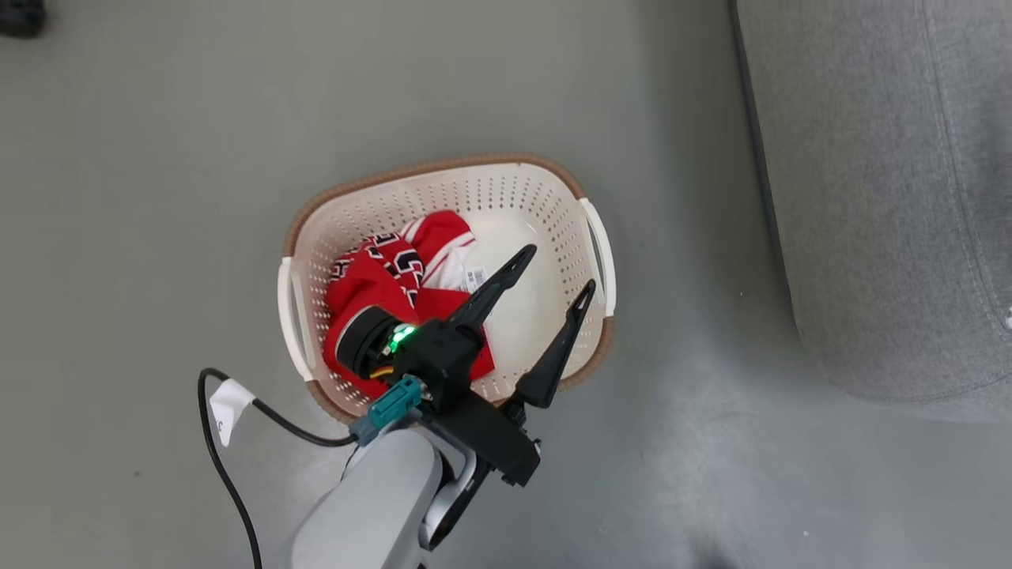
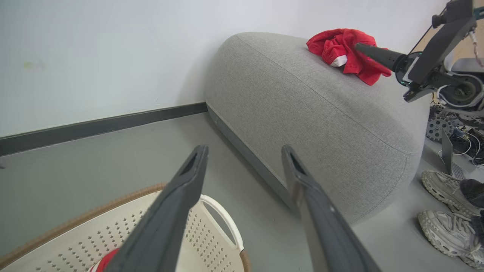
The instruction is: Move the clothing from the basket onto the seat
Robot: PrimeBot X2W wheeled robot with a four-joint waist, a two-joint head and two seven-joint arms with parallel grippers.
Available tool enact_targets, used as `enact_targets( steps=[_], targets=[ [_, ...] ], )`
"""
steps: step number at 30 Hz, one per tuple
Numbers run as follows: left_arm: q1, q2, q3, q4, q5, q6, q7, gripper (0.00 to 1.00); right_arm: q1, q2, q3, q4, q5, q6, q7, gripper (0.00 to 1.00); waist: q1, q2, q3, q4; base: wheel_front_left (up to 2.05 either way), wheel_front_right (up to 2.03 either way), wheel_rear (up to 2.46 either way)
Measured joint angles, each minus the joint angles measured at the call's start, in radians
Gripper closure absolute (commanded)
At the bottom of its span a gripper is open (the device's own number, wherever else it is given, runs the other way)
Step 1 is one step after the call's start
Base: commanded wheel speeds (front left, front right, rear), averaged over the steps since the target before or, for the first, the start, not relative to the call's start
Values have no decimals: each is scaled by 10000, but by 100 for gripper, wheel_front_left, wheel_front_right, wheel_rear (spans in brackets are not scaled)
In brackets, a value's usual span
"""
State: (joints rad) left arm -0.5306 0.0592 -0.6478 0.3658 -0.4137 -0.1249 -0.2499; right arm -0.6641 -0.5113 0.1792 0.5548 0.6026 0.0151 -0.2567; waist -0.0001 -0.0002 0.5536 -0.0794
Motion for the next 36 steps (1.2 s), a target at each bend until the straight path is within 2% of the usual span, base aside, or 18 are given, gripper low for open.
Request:
enact_targets(
  steps=[11, 24, 36],
  targets=[
    [500, -65, 738, 487, -178, 125, 0, 0, 926, 721, 232, -690, -433, 207, 0, 0, 0, 0, -1329, 578, 0, 0, 0],
    [1503, -102, 2136, 1154, -268, 926, 2, 0, 2497, 1687, 706, -970, -813, 439, 2, 0, 0, 0, -2963, 1166, 0, 0, 0],
    [2615, 403, 3179, 1214, -203, 1592, 2, 0, 4015, 2015, 700, -1682, -1089, 420, 2, 0, 0, 1, -4321, 1446, 0, 0, 0]
  ],
)
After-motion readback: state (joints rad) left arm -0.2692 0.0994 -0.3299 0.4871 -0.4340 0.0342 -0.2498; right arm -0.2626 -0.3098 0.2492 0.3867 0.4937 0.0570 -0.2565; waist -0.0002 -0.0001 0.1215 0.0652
